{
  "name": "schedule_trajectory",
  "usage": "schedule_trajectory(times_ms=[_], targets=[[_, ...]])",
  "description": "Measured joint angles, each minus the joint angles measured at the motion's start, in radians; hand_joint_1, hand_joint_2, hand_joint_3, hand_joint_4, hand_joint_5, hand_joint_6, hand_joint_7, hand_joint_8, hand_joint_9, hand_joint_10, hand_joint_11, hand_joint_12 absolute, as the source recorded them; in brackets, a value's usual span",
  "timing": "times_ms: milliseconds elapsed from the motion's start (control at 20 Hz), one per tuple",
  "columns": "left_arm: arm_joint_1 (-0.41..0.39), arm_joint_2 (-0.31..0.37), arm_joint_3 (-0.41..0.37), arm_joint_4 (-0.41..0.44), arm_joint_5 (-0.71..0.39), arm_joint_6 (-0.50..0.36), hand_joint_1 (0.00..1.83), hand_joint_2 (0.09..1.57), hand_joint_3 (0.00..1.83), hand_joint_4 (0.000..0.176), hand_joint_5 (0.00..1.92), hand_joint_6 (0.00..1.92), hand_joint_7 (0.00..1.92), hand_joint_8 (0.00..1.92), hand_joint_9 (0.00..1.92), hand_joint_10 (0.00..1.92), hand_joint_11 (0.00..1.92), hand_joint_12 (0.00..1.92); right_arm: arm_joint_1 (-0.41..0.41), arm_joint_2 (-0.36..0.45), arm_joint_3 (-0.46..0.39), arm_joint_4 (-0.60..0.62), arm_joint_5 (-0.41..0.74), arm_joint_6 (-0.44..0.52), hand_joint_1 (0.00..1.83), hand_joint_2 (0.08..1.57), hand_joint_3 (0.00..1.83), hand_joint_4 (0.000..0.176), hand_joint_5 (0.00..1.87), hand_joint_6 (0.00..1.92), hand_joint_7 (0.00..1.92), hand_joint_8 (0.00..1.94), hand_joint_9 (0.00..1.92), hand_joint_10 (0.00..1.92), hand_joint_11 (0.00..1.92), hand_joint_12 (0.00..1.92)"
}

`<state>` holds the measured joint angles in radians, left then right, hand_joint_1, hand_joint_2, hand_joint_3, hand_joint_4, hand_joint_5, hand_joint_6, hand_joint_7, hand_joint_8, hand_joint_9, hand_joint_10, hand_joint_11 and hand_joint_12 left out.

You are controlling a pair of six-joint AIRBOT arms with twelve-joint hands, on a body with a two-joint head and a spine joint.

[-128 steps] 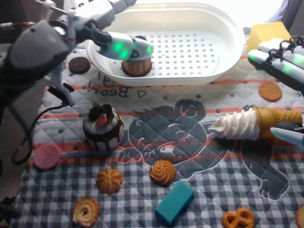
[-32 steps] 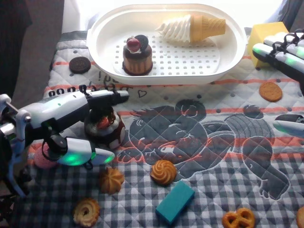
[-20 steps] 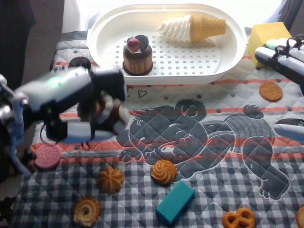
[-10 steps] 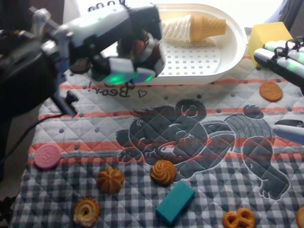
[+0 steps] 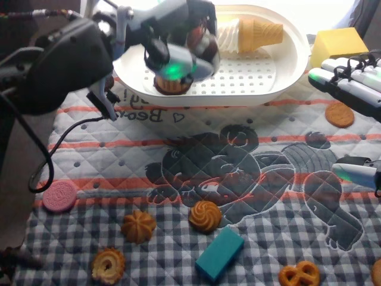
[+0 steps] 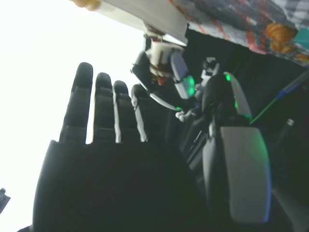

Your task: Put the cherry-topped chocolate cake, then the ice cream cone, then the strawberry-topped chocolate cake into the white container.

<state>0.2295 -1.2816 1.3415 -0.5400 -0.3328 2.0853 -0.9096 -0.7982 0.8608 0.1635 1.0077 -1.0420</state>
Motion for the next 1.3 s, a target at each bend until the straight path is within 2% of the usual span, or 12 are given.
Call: schedule_trajectory(times_ms=[150,200,250,450,550,800,900,950,1000,1100,1150,1300], targets=[[-0.002,-0.032,0.03,-0.023,0.023,0.001,1.28,1.3,0.0,0.0,0.26,1.34,0.6,1.62,0.42,1.89,0.61,1.92,0.0,0.0,0.0,-0.001,0.002,0.007,0.53,1.19,0.0,0.0,0.0,0.0,0.0,0.0,0.03,0.02,0.0,0.59],[-0.002,-0.042,0.037,-0.028,0.032,0.001,1.2,1.2,0.0,0.0,0.25,1.24,0.29,1.49,0.28,1.75,0.4,1.92,0.0,0.0,0.0,-0.001,0.003,0.007,0.55,1.2,0.0,0.0,0.0,0.0,0.0,0.0,0.04,0.02,0.0,0.63],[-0.002,-0.047,0.038,-0.029,0.037,0.001,1.1,1.19,0.0,0.013,0.19,1.09,0.15,1.21,0.17,1.51,0.17,1.9,0.0,-0.002,0.0,-0.001,0.005,0.008,0.55,1.2,0.0,0.0,0.0,0.0,0.0,0.0,0.04,0.02,0.0,0.64],[0.002,-0.063,0.059,-0.048,0.048,0.001,0.95,1.16,0.0,0.111,0.05,0.63,0.13,0.4,0.07,0.92,0.0,1.72,0.0,-0.003,0.0,-0.001,0.007,0.01,0.57,1.19,0.0,0.0,0.0,0.0,0.0,0.0,0.05,0.03,0.0,0.73],[0.005,-0.063,0.06,-0.048,0.053,0.001,0.91,1.13,0.0,0.108,0.03,0.38,0.13,0.12,0.0,0.46,0.0,1.39,0.0,-0.004,0.0,-0.001,0.009,0.01,0.56,1.19,0.0,0.0,0.0,0.0,0.0,0.0,0.04,0.03,0.0,0.7],[0.014,-0.061,0.044,-0.044,0.042,0.001,0.9,1.07,0.0,0.11,0.09,0.07,0.07,0.0,0.0,0.06,0.0,0.97,-0.012,-0.004,0.0,0.0,0.027,0.011,0.56,1.19,0.0,0.0,0.0,0.0,0.0,0.0,0.04,0.04,0.0,0.61],[0.023,-0.029,-0.011,-0.017,0.023,-0.008,0.89,1.08,0.0,0.153,0.09,0.05,0.04,0.0,0.01,0.06,0.0,1.0,-0.012,-0.005,0.0,0.0,0.031,0.011,0.55,1.19,0.0,0.0,0.0,0.0,0.0,0.0,0.05,0.04,0.0,0.61],[0.025,-0.01,-0.034,0.003,0.013,-0.027,0.88,1.09,0.0,0.148,0.09,0.05,0.04,0.0,0.01,0.06,0.0,0.89,-0.012,-0.006,0.0,0.0,0.032,0.011,0.55,1.19,0.0,0.0,0.0,0.0,0.0,0.0,0.05,0.04,0.0,0.61],[0.029,0.013,-0.058,0.029,-0.009,-0.054,0.92,1.11,0.01,0.147,0.07,0.03,0.01,0.0,0.0,0.01,0.0,0.41,-0.012,-0.006,0.0,0.0,0.032,0.011,0.53,1.19,0.0,0.0,0.0,0.0,0.0,0.0,0.05,0.04,0.0,0.65],[0.042,0.062,-0.1,0.077,-0.066,-0.108,0.89,1.1,0.0,0.132,0.07,0.02,0.0,0.0,0.0,0.0,0.0,0.14,-0.012,-0.006,-0.001,0.002,0.034,0.011,0.53,1.18,0.0,0.0,0.0,0.0,0.0,0.0,0.05,0.04,0.0,0.57],[0.05,0.089,-0.122,0.103,-0.094,-0.136,0.79,1.08,0.0,0.167,0.06,0.01,0.0,0.0,0.02,0.01,0.0,0.58,-0.012,-0.006,-0.002,0.002,0.035,0.011,0.52,1.18,0.0,0.0,0.0,0.0,0.0,0.0,0.05,0.04,0.0,0.62],[0.1,0.183,-0.217,0.185,-0.212,-0.254,0.88,1.03,0.0,0.171,0.08,0.02,0.0,0.0,0.04,0.04,0.0,1.24,-0.021,0.004,-0.016,-0.003,0.053,0.011,0.58,1.2,0.0,0.0,0.0,0.0,0.0,0.0,0.04,0.05,0.0,0.68]])
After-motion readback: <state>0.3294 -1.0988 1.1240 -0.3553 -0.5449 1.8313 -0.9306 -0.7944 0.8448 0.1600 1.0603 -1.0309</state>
